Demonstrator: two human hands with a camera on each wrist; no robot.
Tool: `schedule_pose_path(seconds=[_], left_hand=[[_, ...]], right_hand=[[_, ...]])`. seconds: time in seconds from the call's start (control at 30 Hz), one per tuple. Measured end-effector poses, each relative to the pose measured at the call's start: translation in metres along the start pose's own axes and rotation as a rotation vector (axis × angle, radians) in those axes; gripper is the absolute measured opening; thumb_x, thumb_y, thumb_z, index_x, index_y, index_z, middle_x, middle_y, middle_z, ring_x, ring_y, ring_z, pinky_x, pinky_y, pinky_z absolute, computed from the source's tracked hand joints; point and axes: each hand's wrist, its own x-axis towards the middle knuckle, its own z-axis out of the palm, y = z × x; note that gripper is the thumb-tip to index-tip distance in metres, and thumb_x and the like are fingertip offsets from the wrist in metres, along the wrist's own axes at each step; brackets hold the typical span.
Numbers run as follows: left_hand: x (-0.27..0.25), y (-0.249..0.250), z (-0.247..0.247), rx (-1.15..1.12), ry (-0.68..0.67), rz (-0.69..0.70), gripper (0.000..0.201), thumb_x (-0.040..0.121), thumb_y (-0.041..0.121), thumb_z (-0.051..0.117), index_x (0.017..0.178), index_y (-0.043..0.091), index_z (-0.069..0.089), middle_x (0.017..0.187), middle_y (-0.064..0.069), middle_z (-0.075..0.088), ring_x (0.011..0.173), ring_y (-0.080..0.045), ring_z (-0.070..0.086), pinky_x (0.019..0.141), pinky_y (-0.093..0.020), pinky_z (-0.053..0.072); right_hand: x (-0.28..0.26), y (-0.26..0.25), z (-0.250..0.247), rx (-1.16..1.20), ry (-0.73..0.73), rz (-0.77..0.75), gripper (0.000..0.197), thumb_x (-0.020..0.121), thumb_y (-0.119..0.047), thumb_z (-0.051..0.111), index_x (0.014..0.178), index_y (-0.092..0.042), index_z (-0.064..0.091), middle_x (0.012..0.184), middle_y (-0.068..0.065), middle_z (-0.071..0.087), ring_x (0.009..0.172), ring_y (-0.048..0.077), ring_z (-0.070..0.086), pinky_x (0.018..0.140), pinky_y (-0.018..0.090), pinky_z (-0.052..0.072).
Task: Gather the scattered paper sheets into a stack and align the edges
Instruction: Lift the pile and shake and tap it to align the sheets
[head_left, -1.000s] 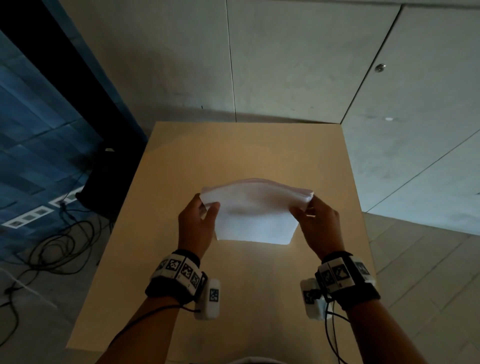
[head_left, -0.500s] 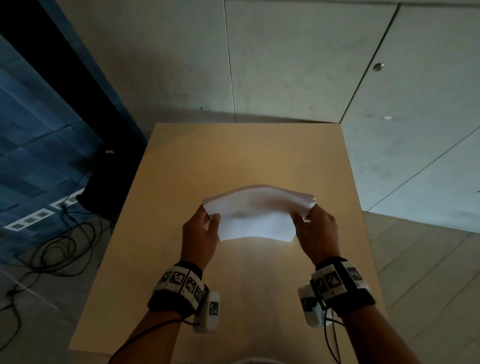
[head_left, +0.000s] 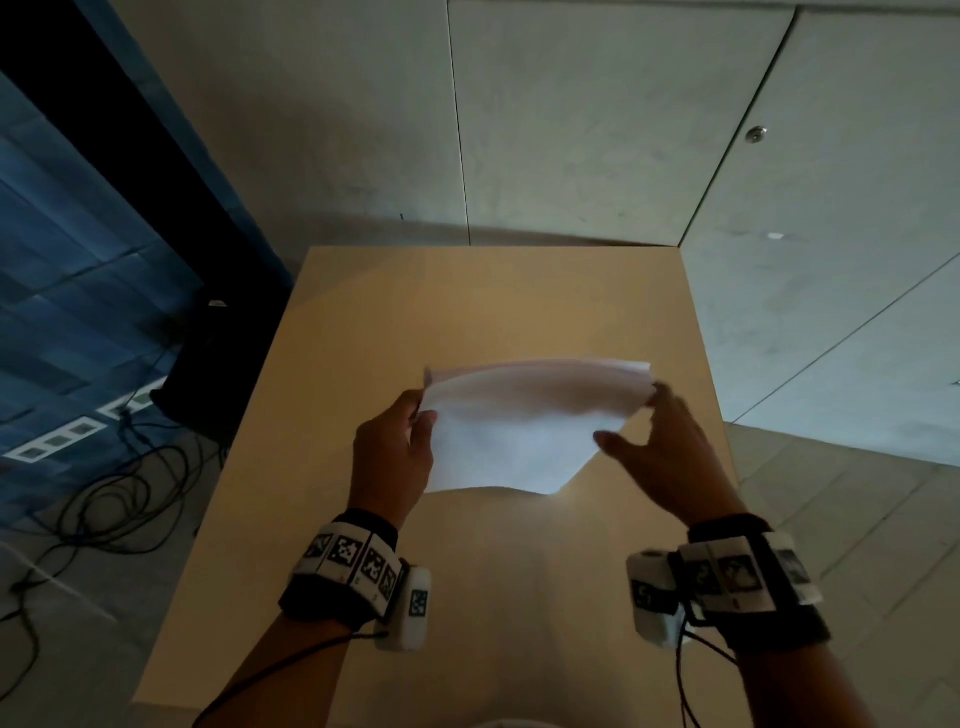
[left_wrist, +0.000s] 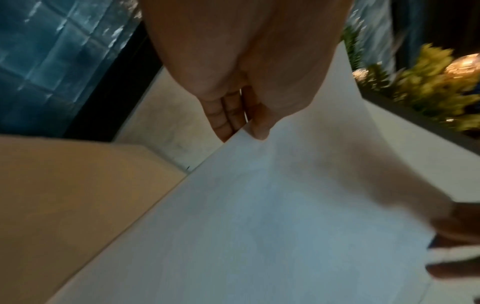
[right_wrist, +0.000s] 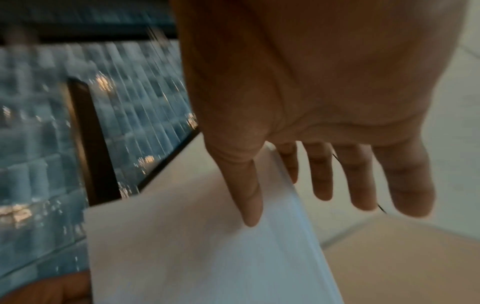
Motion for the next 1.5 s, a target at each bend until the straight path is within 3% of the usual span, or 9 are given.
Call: schedule_pose_path(seconds=[0.17, 0.27, 0.43, 0.57, 0.7, 0.87, 1.17, 1.37, 1.5], left_hand=[[0.028, 0.030, -0.022, 0.149, -0.074, 0.181, 0.020, 0.092, 0.012, 0.058, 0.110, 0.013, 0.066, 0.080, -0.007, 0.072, 0.067, -0.025, 0.065, 0.061, -0.022, 0.040], [0.038, 0.048, -0.027, 0.208, -0.166, 0.255, 0.023, 0.091, 0.012, 0.056, 0.111, 0.019, 0.065, 0.078, -0.007, 0.072, 0.071, -0.028, 0.066, 0.061, -0.026, 0.041], [0.043, 0.063, -0.027, 0.223, -0.299, 0.336, 0.022, 0.092, 0.018, 0.054, 0.111, 0.025, 0.063, 0.088, -0.005, 0.073, 0.080, -0.027, 0.067, 0.065, -0.030, 0.049], [0.037, 0.044, -0.027, 0.029, -0.433, 0.214, 0.022, 0.091, 0.030, 0.058, 0.113, 0.035, 0.061, 0.103, 0.009, 0.072, 0.096, -0.011, 0.067, 0.080, -0.031, 0.055], [0.031, 0.004, -0.035, 0.059, -0.463, 0.013, 0.026, 0.083, 0.040, 0.066, 0.109, 0.035, 0.063, 0.098, 0.012, 0.069, 0.092, -0.012, 0.066, 0.078, -0.031, 0.055], [0.028, -0.016, -0.041, -0.270, -0.288, -0.252, 0.024, 0.079, 0.024, 0.078, 0.101, 0.023, 0.069, 0.095, 0.007, 0.069, 0.089, -0.013, 0.064, 0.074, -0.026, 0.047], [0.012, -0.034, -0.002, -0.707, -0.150, -0.564, 0.080, 0.074, 0.012, 0.082, 0.140, 0.029, 0.040, 0.123, 0.000, 0.060, 0.111, -0.017, 0.059, 0.096, -0.036, 0.049], [0.002, -0.048, 0.009, -0.779, -0.426, -0.672, 0.046, 0.081, 0.017, 0.076, 0.124, 0.017, 0.060, 0.121, -0.002, 0.068, 0.117, -0.025, 0.061, 0.102, -0.048, 0.048], [0.005, -0.044, 0.015, -0.507, -0.295, -0.526, 0.025, 0.086, 0.011, 0.070, 0.111, 0.013, 0.067, 0.107, -0.003, 0.070, 0.105, -0.025, 0.064, 0.088, -0.037, 0.050]], right_hand=[[-0.011, -0.052, -0.042, -0.107, 0.257, -0.320, 0.081, 0.075, -0.037, 0.074, 0.143, -0.026, 0.031, 0.147, 0.005, 0.034, 0.135, 0.025, 0.034, 0.110, 0.043, 0.031], [-0.003, -0.071, -0.039, -0.146, 0.085, -0.402, 0.077, 0.076, -0.036, 0.074, 0.142, -0.029, 0.035, 0.142, -0.003, 0.044, 0.129, 0.018, 0.042, 0.109, 0.042, 0.035], [0.016, -0.053, -0.020, -0.155, -0.079, -0.345, 0.017, 0.087, -0.033, 0.060, 0.098, -0.022, 0.067, 0.079, -0.006, 0.062, 0.075, 0.021, 0.062, 0.064, 0.030, 0.041], [0.011, -0.036, -0.015, -0.097, -0.042, -0.358, 0.016, 0.088, -0.027, 0.063, 0.073, -0.026, 0.058, 0.054, -0.013, 0.050, 0.052, 0.004, 0.047, 0.049, 0.022, 0.029], [0.012, -0.020, -0.022, 0.085, -0.034, -0.322, 0.012, 0.087, -0.025, 0.066, 0.092, -0.016, 0.073, 0.079, 0.001, 0.073, 0.073, 0.014, 0.068, 0.064, 0.029, 0.053], [0.027, 0.005, -0.020, 0.373, -0.083, -0.181, 0.017, 0.083, -0.029, 0.071, 0.099, -0.022, 0.074, 0.094, 0.000, 0.076, 0.091, 0.017, 0.072, 0.086, 0.048, 0.056], [0.031, 0.021, 0.010, 0.561, -0.107, -0.058, 0.016, 0.083, -0.019, 0.073, 0.098, -0.017, 0.075, 0.097, 0.004, 0.077, 0.093, 0.019, 0.072, 0.091, 0.052, 0.054], [0.030, 0.030, 0.003, 0.650, -0.167, -0.053, 0.018, 0.084, -0.018, 0.070, 0.100, -0.022, 0.075, 0.103, 0.005, 0.076, 0.101, 0.023, 0.070, 0.097, 0.053, 0.050], [0.034, 0.031, 0.006, 0.671, -0.115, -0.040, 0.015, 0.083, -0.017, 0.072, 0.094, -0.026, 0.076, 0.100, 0.002, 0.076, 0.098, 0.021, 0.071, 0.096, 0.051, 0.051]])
